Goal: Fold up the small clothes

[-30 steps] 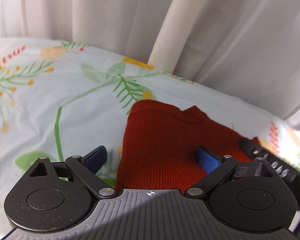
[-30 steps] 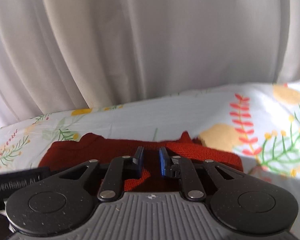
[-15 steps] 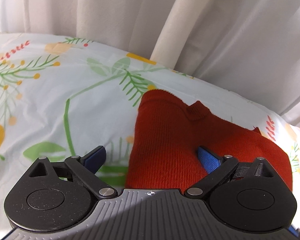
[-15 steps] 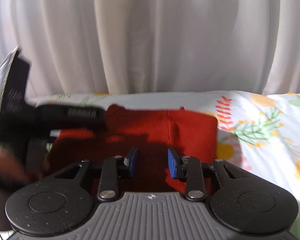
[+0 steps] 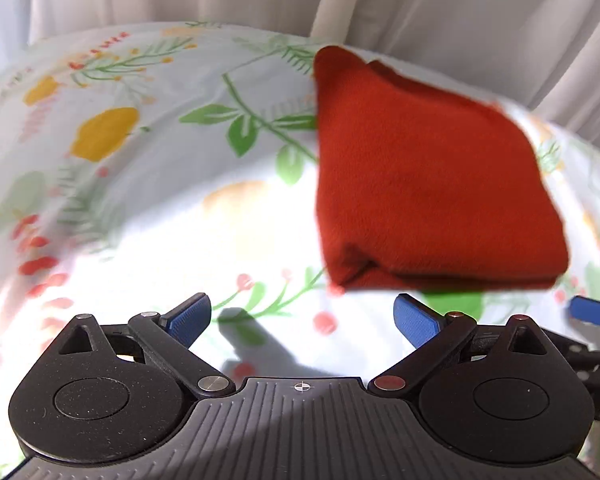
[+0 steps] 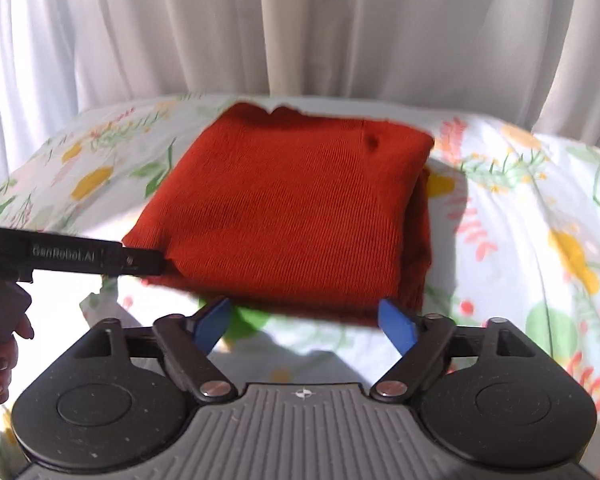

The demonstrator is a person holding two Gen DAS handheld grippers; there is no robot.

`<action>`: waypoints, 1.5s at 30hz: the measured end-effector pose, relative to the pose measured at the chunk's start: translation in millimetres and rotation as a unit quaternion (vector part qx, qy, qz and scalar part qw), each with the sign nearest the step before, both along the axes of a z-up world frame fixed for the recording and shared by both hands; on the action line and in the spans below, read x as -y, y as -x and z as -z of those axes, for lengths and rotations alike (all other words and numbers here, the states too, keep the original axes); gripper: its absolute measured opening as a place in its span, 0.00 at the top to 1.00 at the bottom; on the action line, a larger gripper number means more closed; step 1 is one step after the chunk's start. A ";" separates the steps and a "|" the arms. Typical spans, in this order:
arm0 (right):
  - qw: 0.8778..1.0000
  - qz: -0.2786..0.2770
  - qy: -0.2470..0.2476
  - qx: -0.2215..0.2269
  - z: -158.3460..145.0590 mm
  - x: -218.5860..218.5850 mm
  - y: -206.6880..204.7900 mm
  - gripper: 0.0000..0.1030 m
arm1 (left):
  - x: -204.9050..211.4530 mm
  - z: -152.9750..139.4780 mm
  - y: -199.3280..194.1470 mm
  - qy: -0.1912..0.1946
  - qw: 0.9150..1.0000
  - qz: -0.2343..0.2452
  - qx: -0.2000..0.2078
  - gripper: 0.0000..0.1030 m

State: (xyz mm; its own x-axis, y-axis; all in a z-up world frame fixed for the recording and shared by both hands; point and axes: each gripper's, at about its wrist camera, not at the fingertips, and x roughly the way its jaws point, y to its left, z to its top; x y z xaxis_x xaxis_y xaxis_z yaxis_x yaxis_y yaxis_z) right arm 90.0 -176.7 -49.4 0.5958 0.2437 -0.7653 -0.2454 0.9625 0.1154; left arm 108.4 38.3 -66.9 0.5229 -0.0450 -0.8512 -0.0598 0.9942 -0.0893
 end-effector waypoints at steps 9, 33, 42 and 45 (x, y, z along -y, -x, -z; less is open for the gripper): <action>0.988 0.074 0.043 -0.127 15.9 -9.3 -5.5 0.04 | 6.9 -14.8 6.5 -0.015 0.999 -0.012 -0.033 0.02; 0.989 0.117 0.031 -0.086 -32.1 0.8 3.4 0.04 | 24.5 -36.2 13.2 -0.040 0.999 0.009 -0.028 0.00; 0.988 0.121 0.038 -0.085 -32.5 0.2 2.3 0.04 | 29.2 -35.6 12.5 -0.046 0.998 0.019 -0.033 0.00; 0.988 0.122 0.038 -0.084 -32.4 0.1 2.1 0.04 | 30.4 -36.0 12.0 -0.053 0.998 0.022 -0.032 0.00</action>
